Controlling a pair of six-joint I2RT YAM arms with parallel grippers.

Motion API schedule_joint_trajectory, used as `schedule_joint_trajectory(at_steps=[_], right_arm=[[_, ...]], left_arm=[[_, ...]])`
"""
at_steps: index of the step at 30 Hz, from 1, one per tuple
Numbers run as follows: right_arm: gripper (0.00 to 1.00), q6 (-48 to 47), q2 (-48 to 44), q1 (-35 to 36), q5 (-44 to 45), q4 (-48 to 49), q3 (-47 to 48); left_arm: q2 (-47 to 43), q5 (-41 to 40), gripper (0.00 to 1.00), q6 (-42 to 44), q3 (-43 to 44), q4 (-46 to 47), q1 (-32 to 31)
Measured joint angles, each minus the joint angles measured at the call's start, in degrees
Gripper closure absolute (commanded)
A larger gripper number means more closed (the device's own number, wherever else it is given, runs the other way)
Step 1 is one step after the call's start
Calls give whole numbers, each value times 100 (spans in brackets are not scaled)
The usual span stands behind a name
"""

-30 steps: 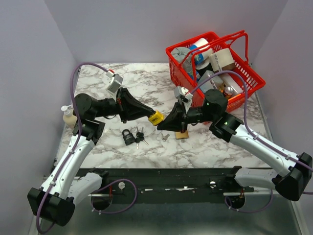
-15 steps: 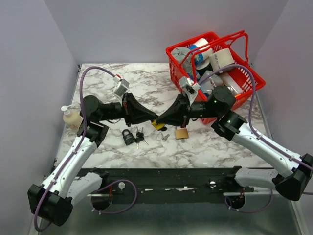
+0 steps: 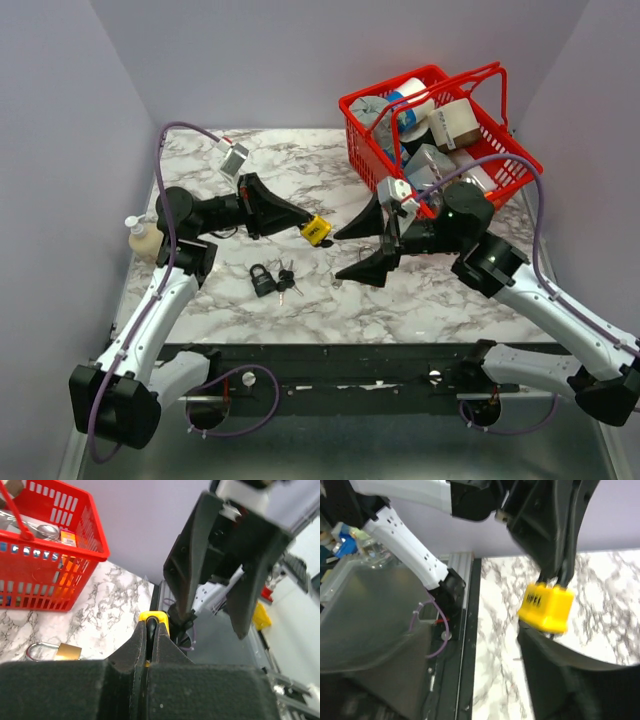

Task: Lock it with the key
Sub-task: Place the lock at the center of the board.

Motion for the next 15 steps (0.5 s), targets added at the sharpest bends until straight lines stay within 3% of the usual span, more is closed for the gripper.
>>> schedule_joint_trajectory(at_steps=[3,5,6,7,14,15], right_arm=[[15,-839,-326,0,302,-621,-70],[31,-1335,-555,2,538,-975,-131],[45,-1552,-638,2,634,-1123,-138],[50,-1722,-699,0,739,-1252,-138],[59,-1696,-503,0,955,-1283,-251],[65,-1582,-455,0,944,-1176,-321]], left_arm=[[151,42,100,-308,50,203,103],[142,120,100,-439,50,247,101],[138,142,100,-485,57,278,101],[131,160,100,-535,66,313,98],[125,179,100,-807,352,444,-37],[125,181,100,-813,404,461,-68]])
